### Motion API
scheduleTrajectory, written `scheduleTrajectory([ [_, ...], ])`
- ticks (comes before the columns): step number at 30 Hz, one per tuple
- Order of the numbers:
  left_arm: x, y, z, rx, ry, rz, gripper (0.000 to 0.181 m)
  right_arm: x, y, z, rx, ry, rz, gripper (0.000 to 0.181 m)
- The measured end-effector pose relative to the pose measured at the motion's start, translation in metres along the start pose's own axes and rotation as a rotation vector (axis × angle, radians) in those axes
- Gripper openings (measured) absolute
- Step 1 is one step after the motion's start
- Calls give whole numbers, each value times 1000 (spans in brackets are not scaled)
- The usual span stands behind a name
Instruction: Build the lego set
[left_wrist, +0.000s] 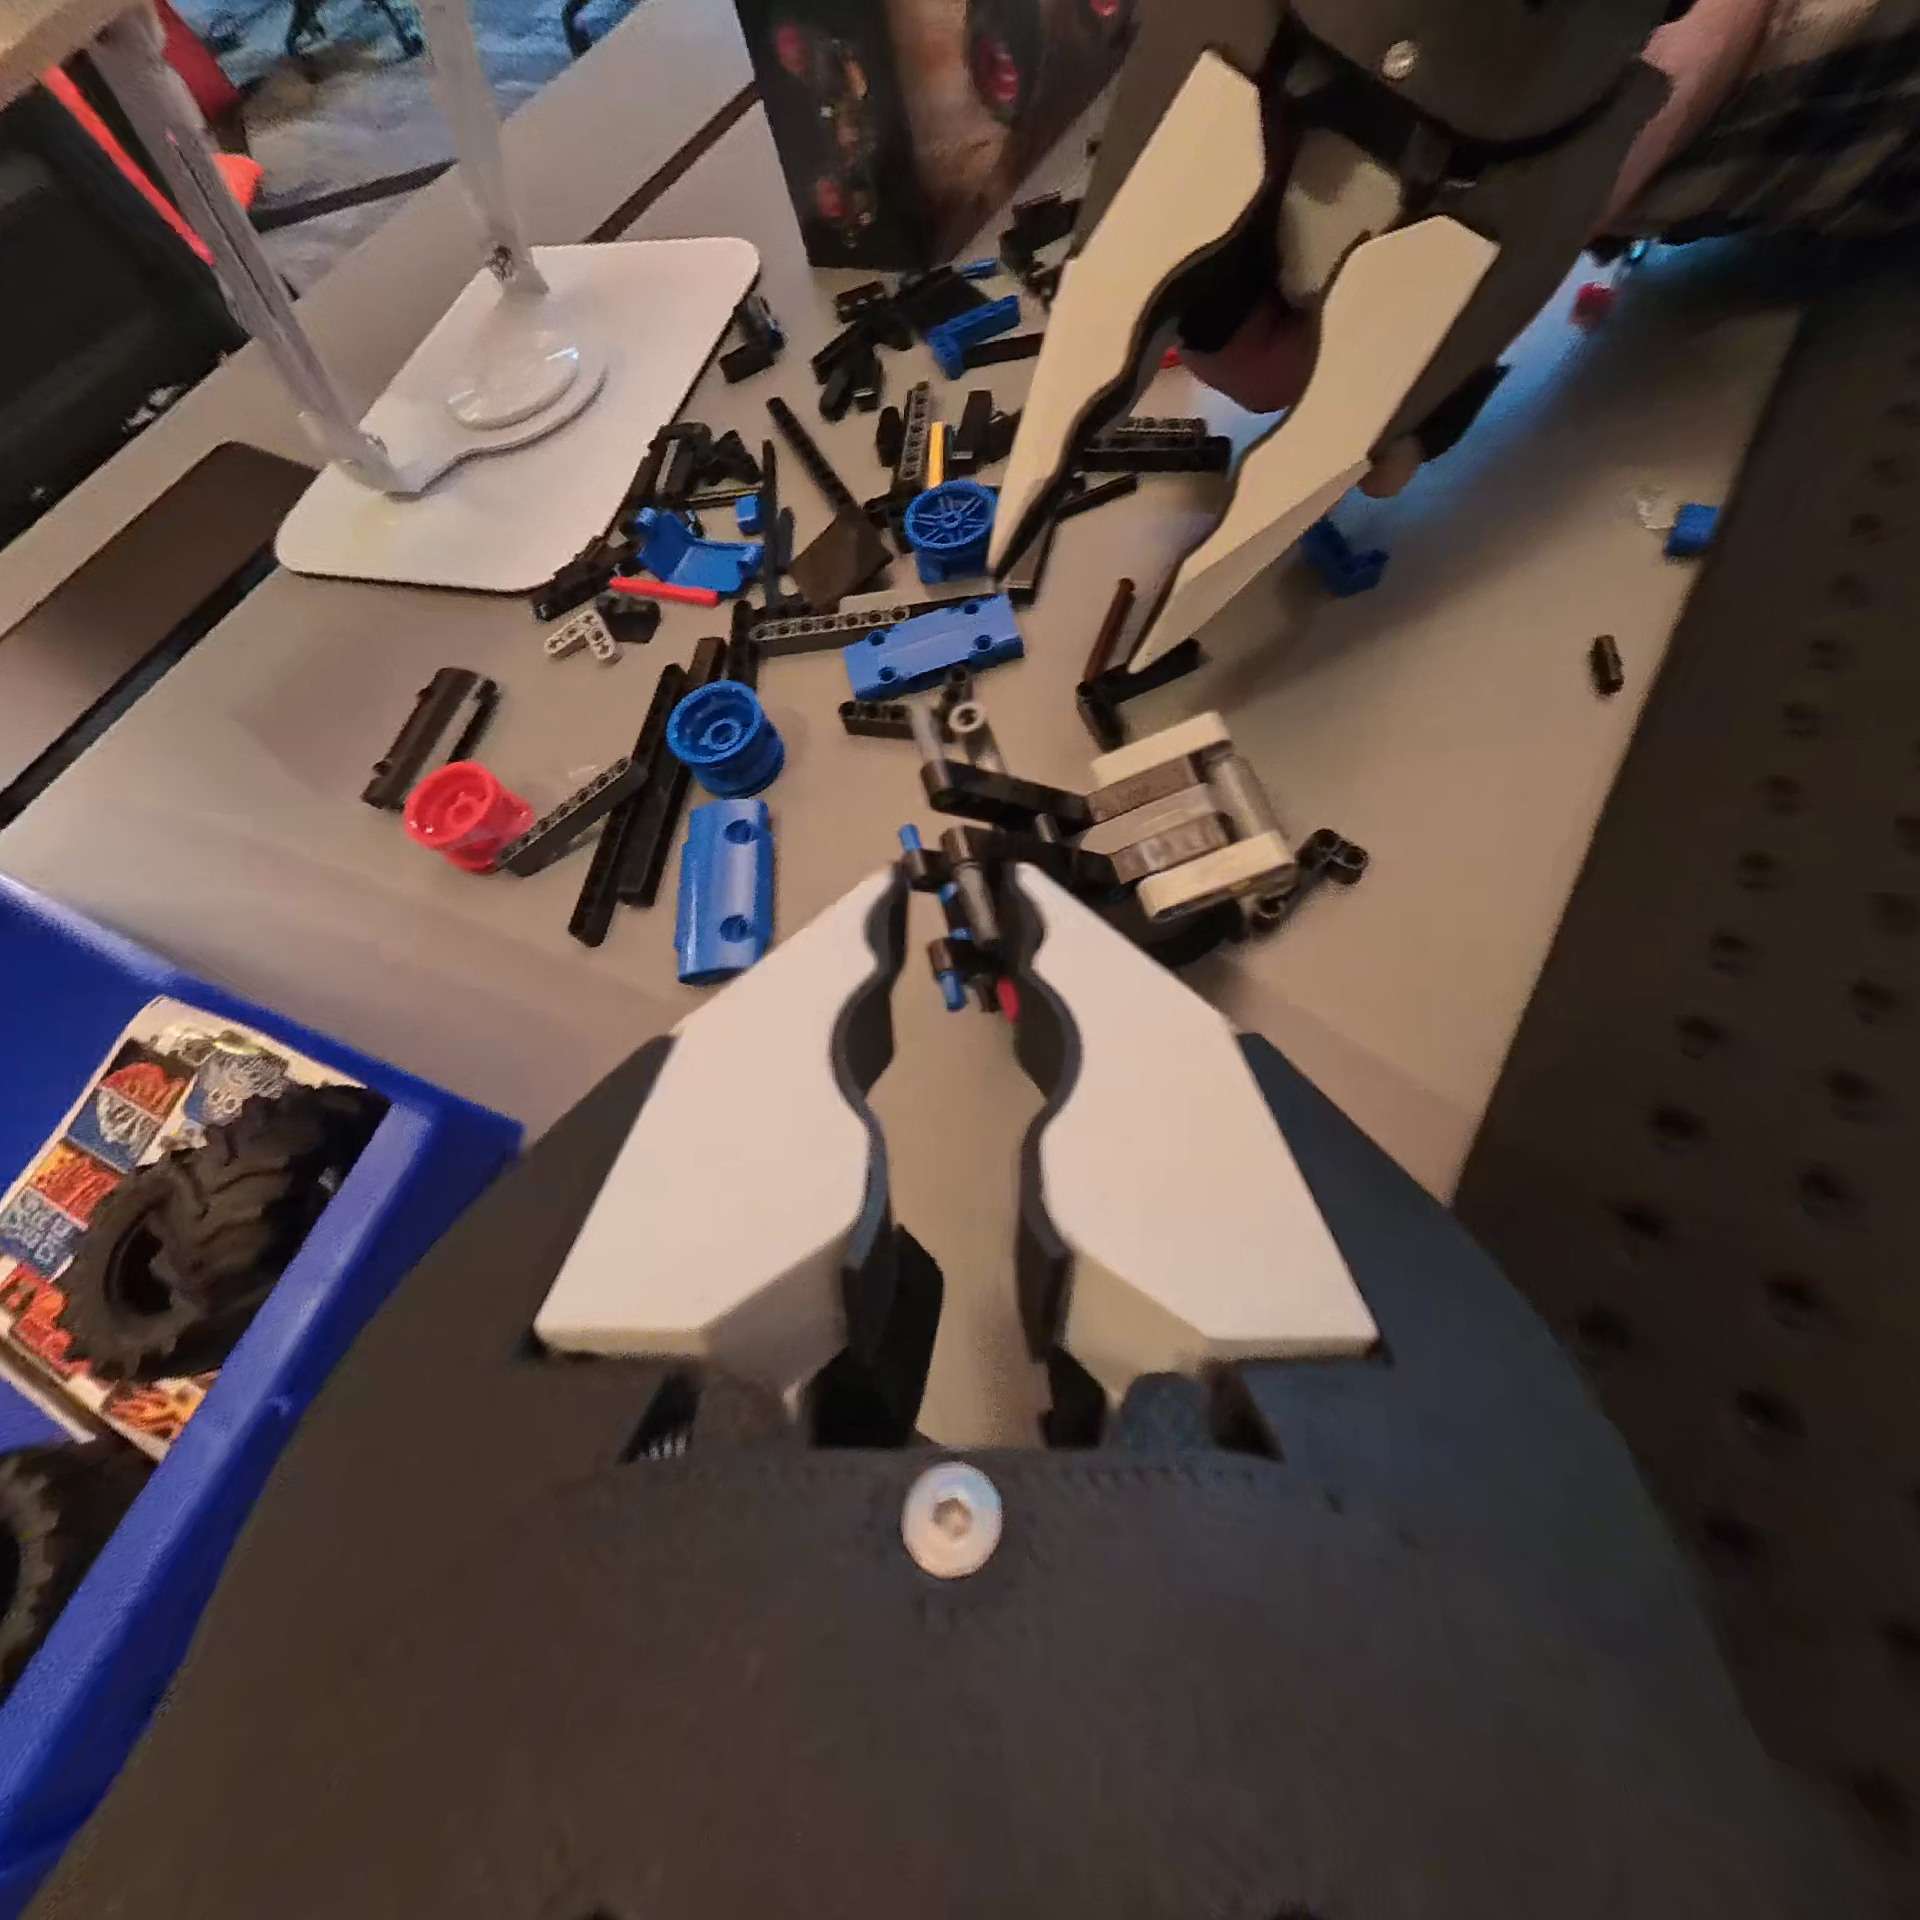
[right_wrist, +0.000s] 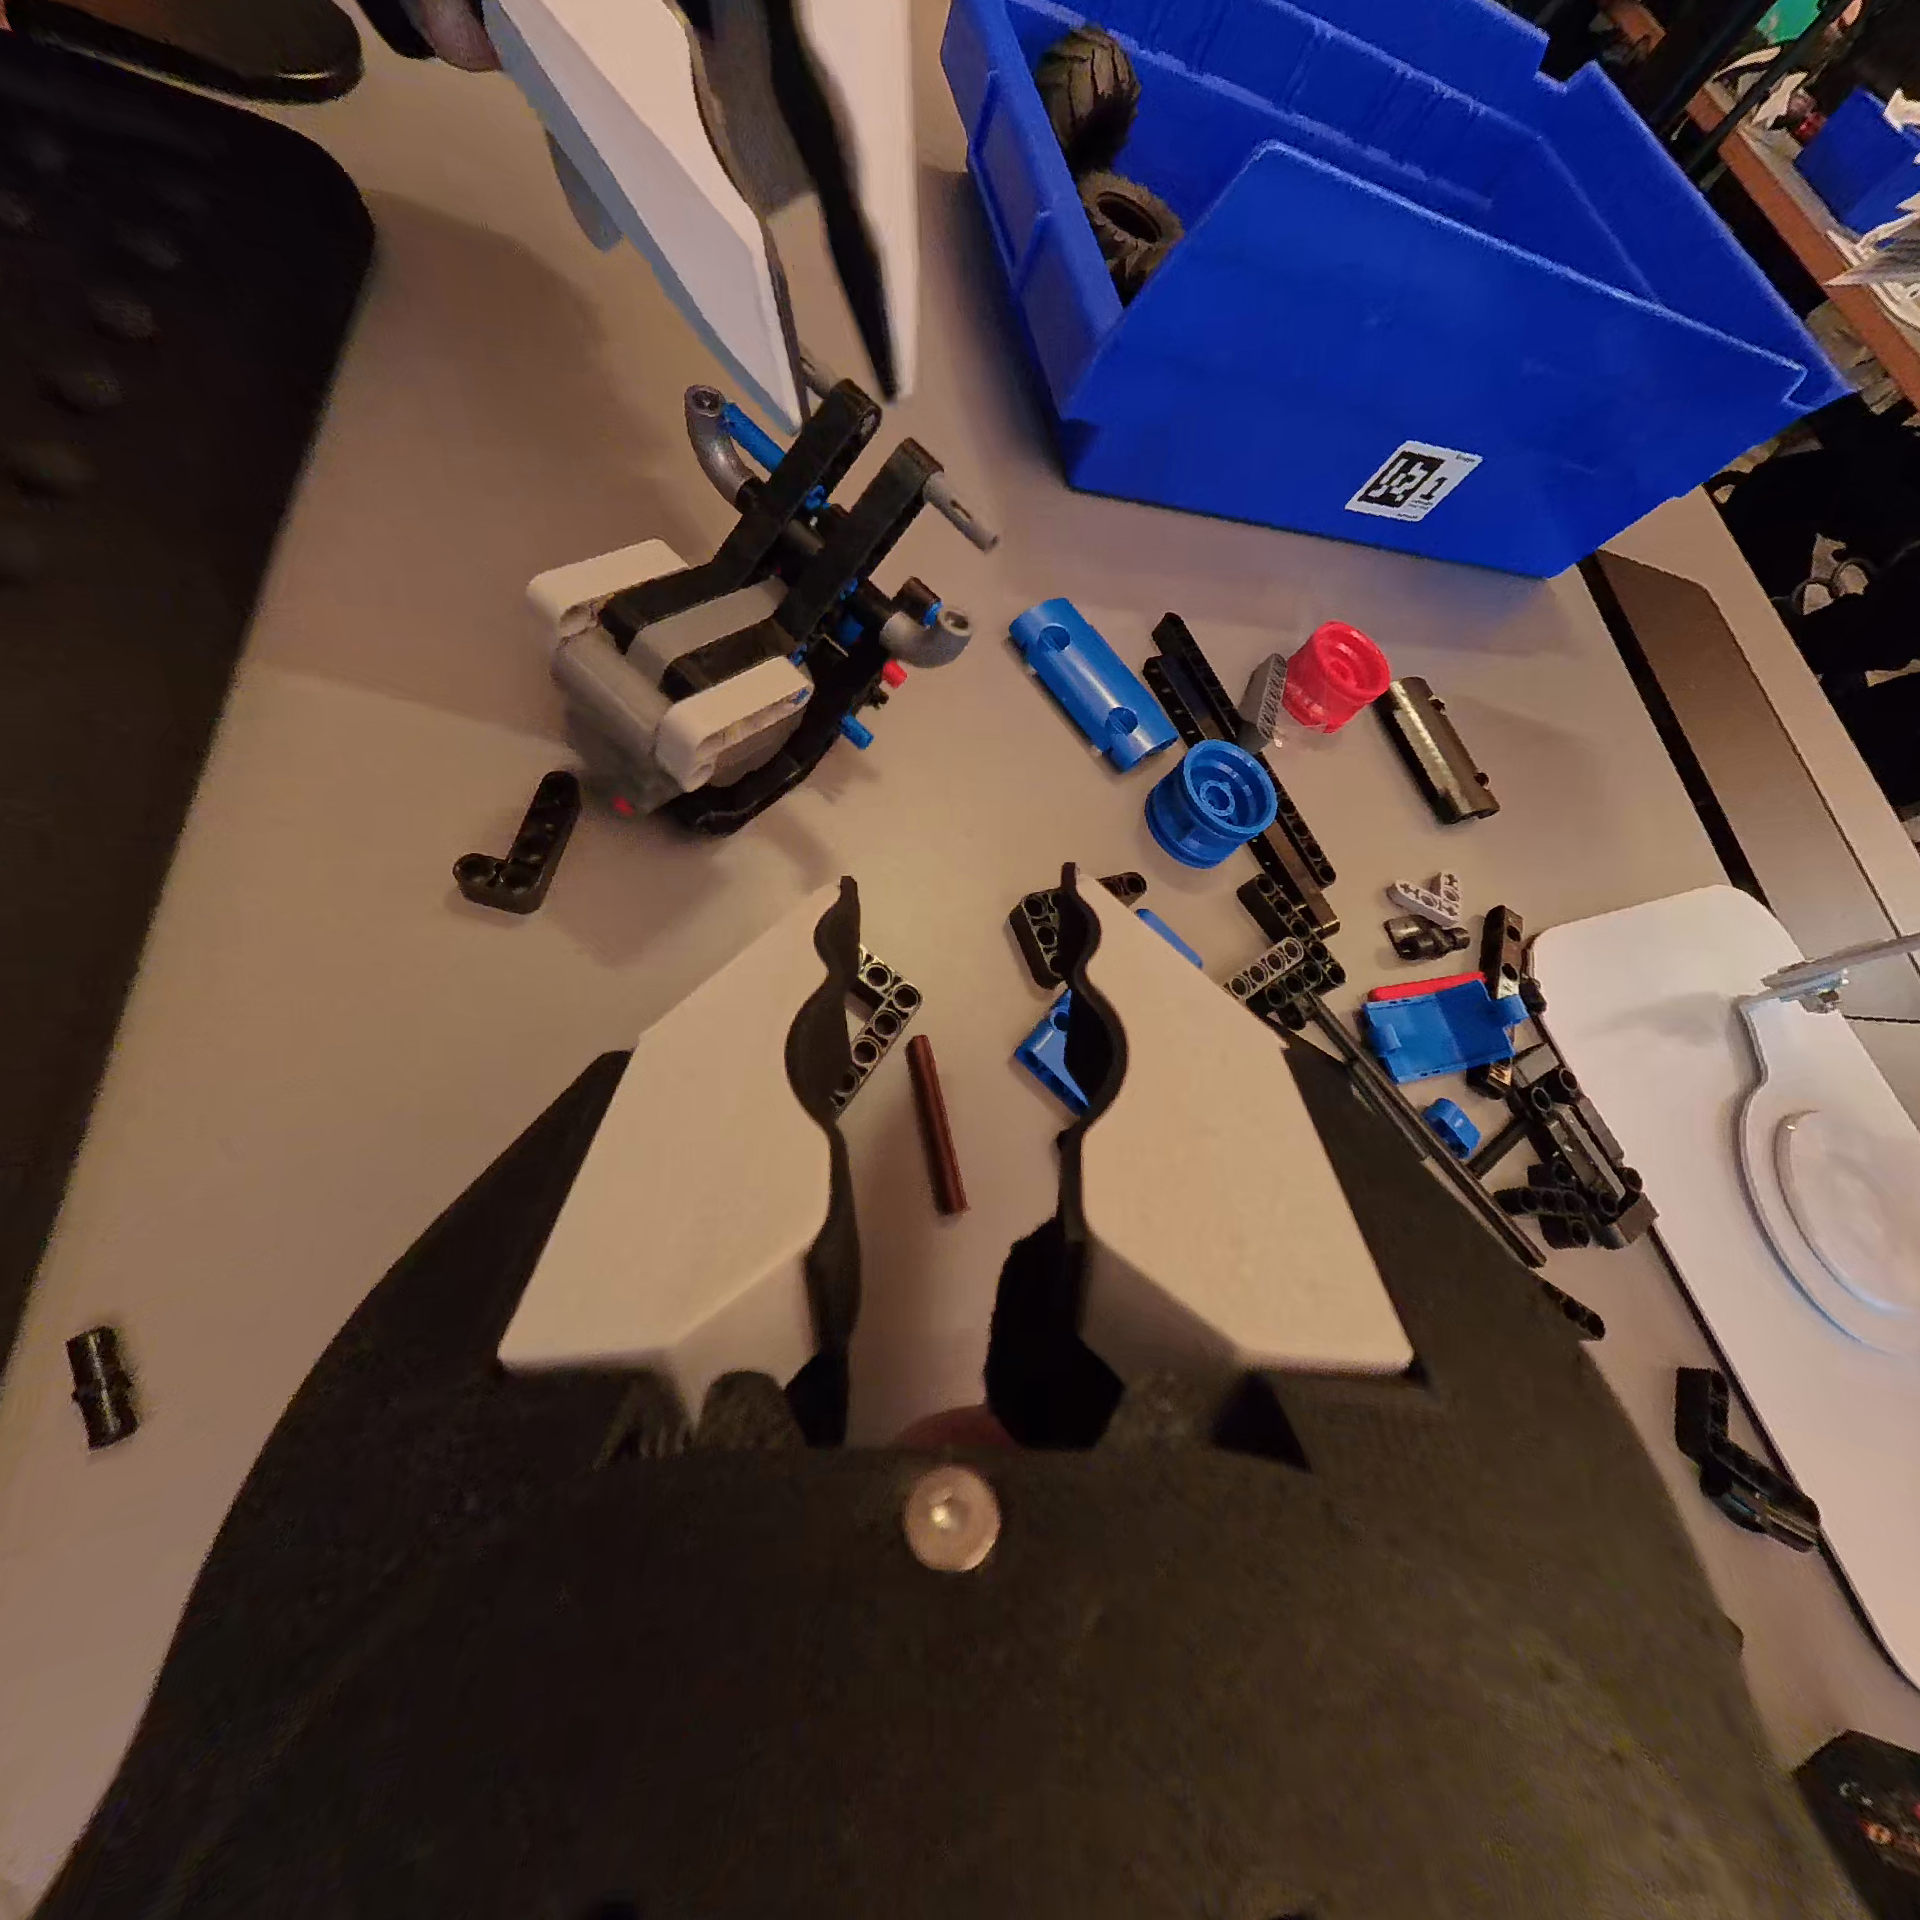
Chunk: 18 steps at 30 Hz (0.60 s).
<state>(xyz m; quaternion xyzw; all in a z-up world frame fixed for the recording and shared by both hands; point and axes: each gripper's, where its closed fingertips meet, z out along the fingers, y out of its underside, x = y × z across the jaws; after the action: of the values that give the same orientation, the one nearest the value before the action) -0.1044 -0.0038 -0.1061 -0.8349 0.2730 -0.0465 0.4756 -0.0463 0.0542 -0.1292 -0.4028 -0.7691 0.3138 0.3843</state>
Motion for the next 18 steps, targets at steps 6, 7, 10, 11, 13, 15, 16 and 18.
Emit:
scheduleTrajectory([
  [6,-15,-12,-15,5,-104,2,41,-2,-3,-2,9,-12,0,38],
  [7,-17,-10,-14,-17,-136,20,40,-5,-5,-3,20,-32,1,38],
  [10,-21,5,-7,-116,-179,69,29,-16,-11,-2,46,-83,5,39],
  [11,-22,9,-4,-134,-175,74,33,-20,-12,-2,40,-95,-4,39],
  [13,-28,11,-1,-164,-196,89,33,-31,-16,-2,35,-124,-32,38],
  [15,-31,7,3,-170,-203,95,33,-45,-22,0,28,-161,-49,37],
  [16,-32,5,4,-182,-204,100,34,-51,-23,3,14,-173,-53,38],
  [18,-43,6,-2,-206,-263,98,35,-58,-25,5,14,-174,-85,39],
])
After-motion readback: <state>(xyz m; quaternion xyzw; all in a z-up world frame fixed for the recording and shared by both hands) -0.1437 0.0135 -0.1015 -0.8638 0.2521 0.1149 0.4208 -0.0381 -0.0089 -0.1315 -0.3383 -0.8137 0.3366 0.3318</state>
